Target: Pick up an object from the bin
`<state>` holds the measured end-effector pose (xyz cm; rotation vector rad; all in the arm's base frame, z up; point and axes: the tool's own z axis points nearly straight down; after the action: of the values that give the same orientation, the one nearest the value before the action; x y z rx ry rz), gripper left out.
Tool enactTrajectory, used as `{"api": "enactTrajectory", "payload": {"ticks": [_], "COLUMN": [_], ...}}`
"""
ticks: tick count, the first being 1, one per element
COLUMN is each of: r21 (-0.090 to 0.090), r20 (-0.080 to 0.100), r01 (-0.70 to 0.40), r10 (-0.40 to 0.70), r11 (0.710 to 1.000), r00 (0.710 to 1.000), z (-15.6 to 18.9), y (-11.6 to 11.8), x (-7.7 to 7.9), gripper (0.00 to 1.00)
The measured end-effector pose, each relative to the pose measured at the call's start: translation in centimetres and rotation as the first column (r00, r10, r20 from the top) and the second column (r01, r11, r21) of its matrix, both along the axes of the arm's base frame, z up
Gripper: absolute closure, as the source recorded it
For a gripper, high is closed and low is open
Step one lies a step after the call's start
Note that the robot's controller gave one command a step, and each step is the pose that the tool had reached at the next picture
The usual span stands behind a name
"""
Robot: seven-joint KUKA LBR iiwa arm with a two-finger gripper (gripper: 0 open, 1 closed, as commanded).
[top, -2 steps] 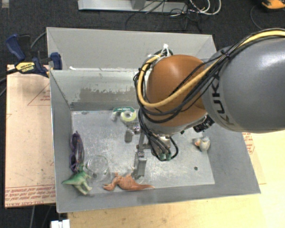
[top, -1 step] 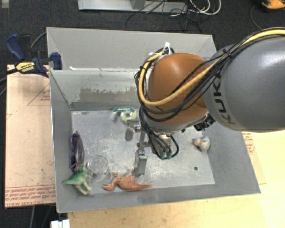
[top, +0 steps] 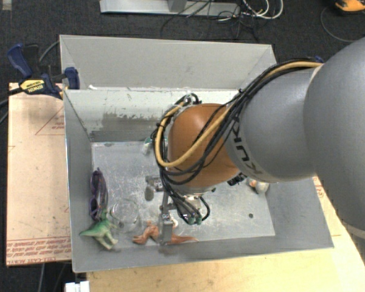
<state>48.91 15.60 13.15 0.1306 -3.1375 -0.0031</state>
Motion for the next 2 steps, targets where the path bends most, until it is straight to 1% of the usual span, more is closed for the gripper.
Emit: {"api": "enactTrajectory", "payload": {"ticks": [1,2], "r21": [0.0,0.002], "r20": [0.006,0.002], "r01": [-0.084,-0.166], "r10": [0.084,0.166], "r11": [0.997,0.986], "r00": [0.996,0.986], "z": [-3.9,-6.2], "y": [-2.3,-5.1], "x": [-0.2,0.5], "gripper": [0.0,1.0]}}
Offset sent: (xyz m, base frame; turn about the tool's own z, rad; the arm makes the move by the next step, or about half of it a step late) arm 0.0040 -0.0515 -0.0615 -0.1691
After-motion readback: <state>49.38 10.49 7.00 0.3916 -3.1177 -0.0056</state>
